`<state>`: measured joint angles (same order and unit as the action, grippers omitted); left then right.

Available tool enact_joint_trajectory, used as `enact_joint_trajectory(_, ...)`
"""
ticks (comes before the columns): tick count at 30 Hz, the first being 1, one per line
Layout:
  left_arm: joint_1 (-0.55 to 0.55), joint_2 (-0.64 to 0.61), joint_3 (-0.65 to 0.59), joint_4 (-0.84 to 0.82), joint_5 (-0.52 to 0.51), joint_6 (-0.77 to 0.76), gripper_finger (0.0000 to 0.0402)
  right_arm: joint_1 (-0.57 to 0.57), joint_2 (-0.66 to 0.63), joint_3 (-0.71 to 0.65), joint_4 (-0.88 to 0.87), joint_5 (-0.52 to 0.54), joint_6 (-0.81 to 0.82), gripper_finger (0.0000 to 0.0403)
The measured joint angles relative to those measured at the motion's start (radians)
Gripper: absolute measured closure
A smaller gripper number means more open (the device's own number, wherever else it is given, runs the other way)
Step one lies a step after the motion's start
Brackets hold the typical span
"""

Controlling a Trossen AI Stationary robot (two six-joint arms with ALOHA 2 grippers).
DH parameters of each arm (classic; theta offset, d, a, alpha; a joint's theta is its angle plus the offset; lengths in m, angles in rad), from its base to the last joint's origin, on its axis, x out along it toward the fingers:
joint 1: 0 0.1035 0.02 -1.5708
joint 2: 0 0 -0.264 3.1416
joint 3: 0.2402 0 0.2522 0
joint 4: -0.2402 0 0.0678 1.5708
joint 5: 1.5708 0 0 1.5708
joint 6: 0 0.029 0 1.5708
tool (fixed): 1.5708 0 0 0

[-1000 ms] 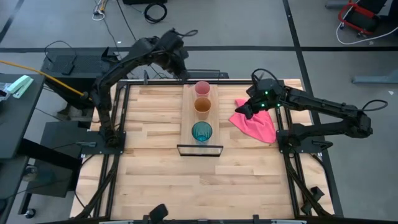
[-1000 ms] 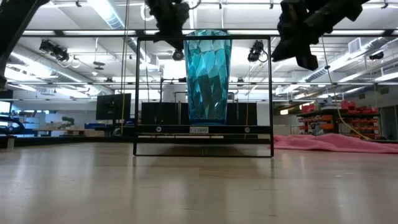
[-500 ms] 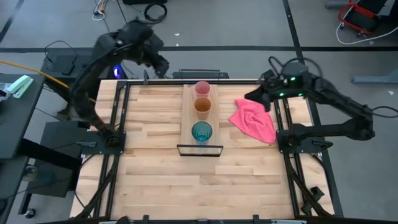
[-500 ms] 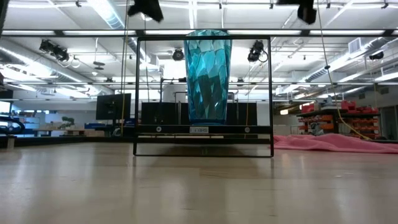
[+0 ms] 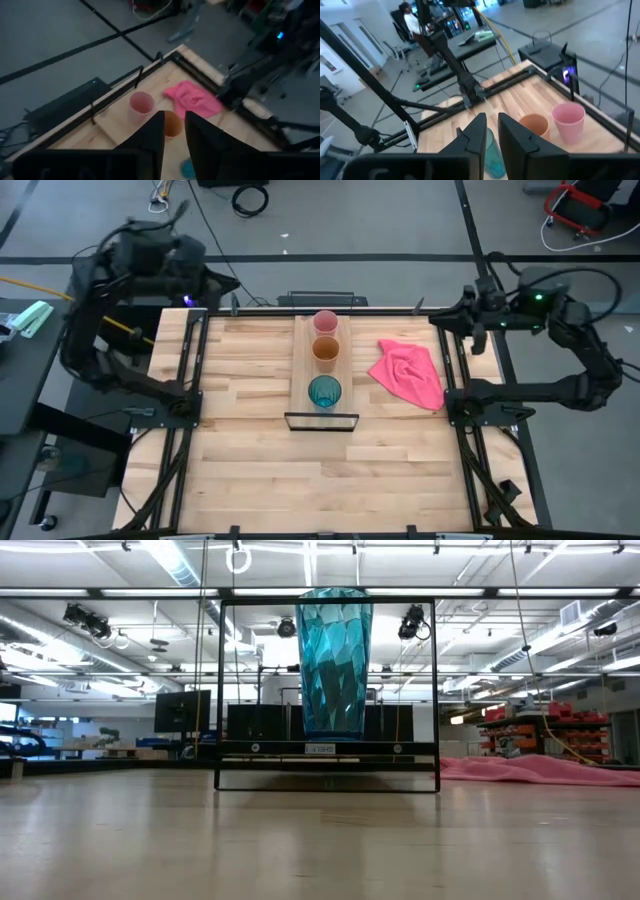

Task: Stack small to large cups/mugs on shelf
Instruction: Return to Home Position

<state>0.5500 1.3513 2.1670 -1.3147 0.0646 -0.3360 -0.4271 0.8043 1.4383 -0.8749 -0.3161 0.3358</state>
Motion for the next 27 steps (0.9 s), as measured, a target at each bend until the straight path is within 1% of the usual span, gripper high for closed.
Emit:
enact_joint_trajectory(4,-0.026,-0.054,-0.001,0.006,0.0,-0.04,0.0314,0.0,-0.029,0.003,-0.003,0.0,-0.064,0.0349)
enact_joint_trajectory(6,-0.051,-0.083,-0.001,0.049,0.0,-0.068,0.0312,0.0,-0.048,0.003,-0.018,0.0,-0.09,0.0349)
enact_joint_trajectory(9,-0.105,-0.12,0.0,0.163,0.0,-0.062,0.0313,0.0,-0.08,0.003,-0.029,0.0,-0.106,0.0349)
enact_joint_trajectory(14,-0.216,-0.149,0.0,0.404,0.003,0.023,0.0321,0.0,-0.145,0.003,-0.053,0.0,-0.104,0.0349)
enact_joint_trajectory(16,-0.246,-0.155,0.0,0.456,0.004,0.056,0.0321,0.0,-0.173,0.003,-0.054,0.0,-0.102,0.0349)
enact_joint_trajectory(20,-0.296,-0.161,0.0,0.437,0.01,0.094,0.0317,0.0,-0.22,0.003,-0.053,0.0,-0.063,0.0349)
enact_joint_trajectory(24,-0.313,-0.163,-0.002,0.42,0.011,0.114,0.0312,0.0,-0.251,0.003,-0.06,0.0,-0.035,0.0349)
enact_joint_trajectory(27,-0.313,-0.209,-0.004,0.41,-0.026,0.087,0.0311,0.0,-0.27,0.003,-0.093,0.0,-0.004,0.0349)
